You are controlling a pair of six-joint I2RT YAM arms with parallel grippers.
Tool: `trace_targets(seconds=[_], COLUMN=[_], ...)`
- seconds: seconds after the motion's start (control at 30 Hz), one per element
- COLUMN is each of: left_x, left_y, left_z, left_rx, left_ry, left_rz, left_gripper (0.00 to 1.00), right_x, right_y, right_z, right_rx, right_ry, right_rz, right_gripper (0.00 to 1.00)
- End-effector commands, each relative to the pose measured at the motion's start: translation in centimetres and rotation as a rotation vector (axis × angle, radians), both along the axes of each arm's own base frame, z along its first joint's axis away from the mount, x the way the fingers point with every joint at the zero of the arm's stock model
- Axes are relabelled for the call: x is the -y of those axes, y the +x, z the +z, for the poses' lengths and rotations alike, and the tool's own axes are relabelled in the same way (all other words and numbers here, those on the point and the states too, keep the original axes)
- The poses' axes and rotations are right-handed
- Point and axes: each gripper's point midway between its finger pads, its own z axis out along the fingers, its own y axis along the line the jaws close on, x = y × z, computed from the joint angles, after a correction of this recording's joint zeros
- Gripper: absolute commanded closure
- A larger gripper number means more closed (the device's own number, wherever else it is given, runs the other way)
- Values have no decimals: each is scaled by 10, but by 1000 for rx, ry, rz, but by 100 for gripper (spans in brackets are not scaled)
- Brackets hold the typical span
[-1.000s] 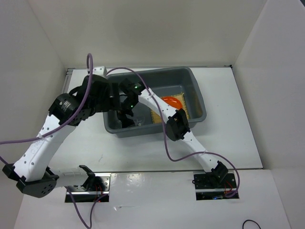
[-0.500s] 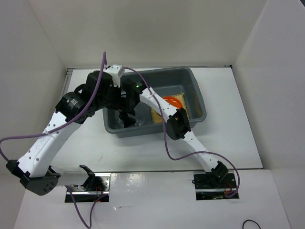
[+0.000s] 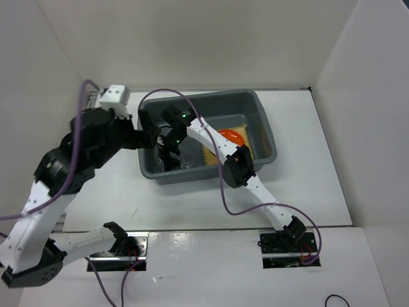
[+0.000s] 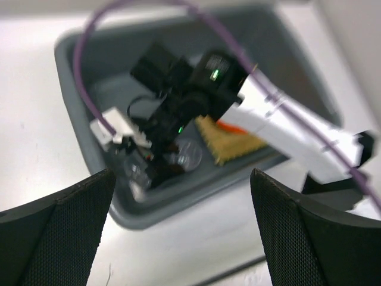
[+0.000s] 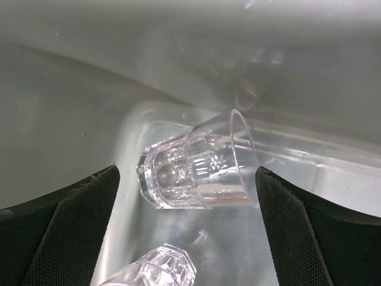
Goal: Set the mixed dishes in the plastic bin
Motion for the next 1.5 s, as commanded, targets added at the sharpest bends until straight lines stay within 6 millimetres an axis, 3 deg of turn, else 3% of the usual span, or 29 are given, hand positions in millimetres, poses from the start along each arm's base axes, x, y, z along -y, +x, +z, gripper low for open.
trace_targets(seconds=[0.0,0.03,0.17,0.27,0.37,0.47,0.53,0.67,0.83,0.97,1.0,1.07,1.1,1.13,1.23,1.27,1.3,1.33,1.37,1.43,1.47], left_x=[-9,-8,22,25,30,65,82,80,70,31,11,-5,-33,-43,-83,-94,-106,-136,-151,-180,-183], left_y=[-10,-11,9,17,28,36,42,58,96,122,130,141,147,151,152,146,143,135,128,113,112], left_z=[76,84,81,79,64,38,32,33,21,9,11,0,-3,-4,-23,-18,-28,-26,-27,-27,-28], left_rx=[278,304,263,258,217,112,82,113,95,62,73,50,39,54,20,33,13,17,5,4,-1], left_ry=[-155,-161,-94,-114,-114,-83,-59,-5,41,44,39,22,16,4,-2,-15,-20,-49,-58,-84,-75], left_rz=[-6,-21,-120,-94,-68,-206,-276,-255,-99,78,132,138,194,209,321,359,400,532,599,730,747], left_gripper=[0,0,0,0,0,0,0,0,0,0,0,0,0,0,0,0,0,0,0,0,0], right_x=[-9,-9,-9,-9,-9,-9,-9,-9,-8,-8,-9,-6,-5,-5,-1,-1,2,2,2,3,3], right_y=[-7,-7,-8,-8,-9,-9,-9,-9,-8,-8,-9,-7,-8,-8,-5,-5,-3,-3,-5,-7,-7], right_z=[43,43,44,44,41,41,41,41,40,45,46,45,42,42,42,42,40,46,44,48,48], right_rx=[19,19,13,13,6,0,0,0,12,19,12,-8,-15,-16,-21,-21,-34,-27,-40,-46,-46], right_ry=[73,73,79,79,73,69,69,69,67,73,80,77,70,70,64,64,63,70,71,77,77], right_rz=[8,8,12,12,11,6,6,6,8,8,12,1,1,1,-9,-9,-15,-15,-11,-8,-8], right_gripper=[1,1,1,1,1,1,1,1,1,1,1,1,1,1,1,1,1,1,1,1,1])
